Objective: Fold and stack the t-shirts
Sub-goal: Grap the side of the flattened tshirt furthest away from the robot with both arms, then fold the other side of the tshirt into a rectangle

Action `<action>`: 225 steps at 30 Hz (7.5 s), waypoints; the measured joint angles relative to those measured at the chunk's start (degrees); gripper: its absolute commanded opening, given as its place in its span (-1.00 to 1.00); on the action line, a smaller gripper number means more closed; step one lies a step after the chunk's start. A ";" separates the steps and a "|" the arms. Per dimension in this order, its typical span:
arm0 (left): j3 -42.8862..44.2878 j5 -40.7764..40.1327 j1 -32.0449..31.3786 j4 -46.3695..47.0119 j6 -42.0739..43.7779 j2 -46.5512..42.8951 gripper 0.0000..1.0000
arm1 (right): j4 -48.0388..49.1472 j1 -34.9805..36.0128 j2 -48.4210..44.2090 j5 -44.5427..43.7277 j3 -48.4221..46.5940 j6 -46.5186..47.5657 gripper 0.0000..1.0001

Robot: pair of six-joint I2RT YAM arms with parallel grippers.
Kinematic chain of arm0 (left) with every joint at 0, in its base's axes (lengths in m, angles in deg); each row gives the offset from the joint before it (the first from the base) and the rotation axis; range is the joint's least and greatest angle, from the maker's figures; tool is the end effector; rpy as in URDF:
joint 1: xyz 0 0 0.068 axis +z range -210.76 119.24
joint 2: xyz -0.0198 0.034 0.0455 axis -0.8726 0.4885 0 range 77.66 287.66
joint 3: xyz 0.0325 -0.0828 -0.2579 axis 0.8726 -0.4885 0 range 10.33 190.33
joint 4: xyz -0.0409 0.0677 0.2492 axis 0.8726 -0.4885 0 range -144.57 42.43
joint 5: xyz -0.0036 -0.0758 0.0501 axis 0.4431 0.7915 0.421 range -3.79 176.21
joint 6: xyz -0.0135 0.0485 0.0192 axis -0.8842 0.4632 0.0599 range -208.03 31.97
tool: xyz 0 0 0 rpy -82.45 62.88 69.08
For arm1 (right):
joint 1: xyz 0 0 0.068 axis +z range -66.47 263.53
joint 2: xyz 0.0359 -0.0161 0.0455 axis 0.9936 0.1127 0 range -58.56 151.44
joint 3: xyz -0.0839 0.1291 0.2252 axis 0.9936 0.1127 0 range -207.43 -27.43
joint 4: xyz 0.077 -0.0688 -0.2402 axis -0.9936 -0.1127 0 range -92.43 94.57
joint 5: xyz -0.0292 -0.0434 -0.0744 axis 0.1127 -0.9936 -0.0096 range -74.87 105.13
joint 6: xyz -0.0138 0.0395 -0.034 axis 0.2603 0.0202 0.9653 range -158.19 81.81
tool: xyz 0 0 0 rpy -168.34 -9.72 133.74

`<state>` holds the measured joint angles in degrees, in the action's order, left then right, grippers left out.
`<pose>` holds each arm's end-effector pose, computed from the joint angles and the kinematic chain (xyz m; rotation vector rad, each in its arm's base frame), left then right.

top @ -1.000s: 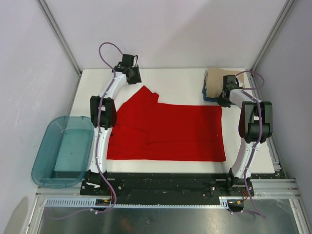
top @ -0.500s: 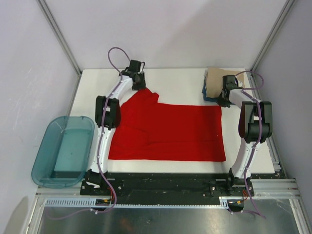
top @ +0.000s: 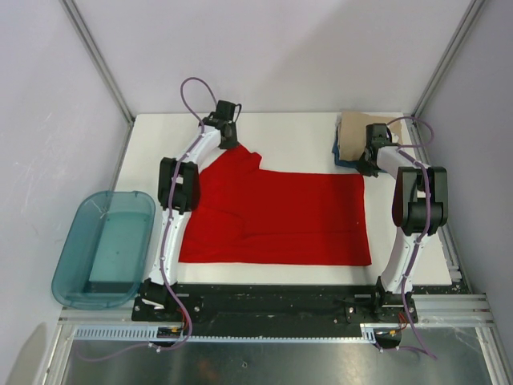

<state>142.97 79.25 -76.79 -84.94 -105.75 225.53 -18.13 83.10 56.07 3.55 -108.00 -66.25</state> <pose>0.5414 -0.1512 0.1606 -0.0878 2.4805 -0.0993 0.4263 -0.0104 0.1750 0.6971 2.4345 -0.0687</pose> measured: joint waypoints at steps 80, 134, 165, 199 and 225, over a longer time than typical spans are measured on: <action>-70.79 2.19 1.40 2.99 -10.99 -61.44 -1.00 | -0.74 -0.28 -29.29 -3.93 28.65 -4.35 -1.00; -86.71 4.63 1.42 3.93 -11.37 -74.84 -1.00 | -1.49 1.38 -34.05 -6.01 35.63 -6.88 -1.00; -88.72 6.12 1.36 5.18 -11.41 -74.82 -1.00 | 0.07 -0.37 -30.40 -2.16 32.83 -6.78 -0.32; -86.71 2.67 4.94 5.31 -14.86 -70.79 -1.00 | -1.81 0.20 -30.80 0.55 32.44 -7.56 -0.38; -86.64 3.17 4.94 5.35 -14.86 -70.29 -1.00 | 1.44 -4.85 -34.56 8.00 41.75 -9.99 -0.38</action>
<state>56.33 82.42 -71.85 -79.58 -120.61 155.24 -16.69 78.25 21.52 11.55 -66.25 -76.23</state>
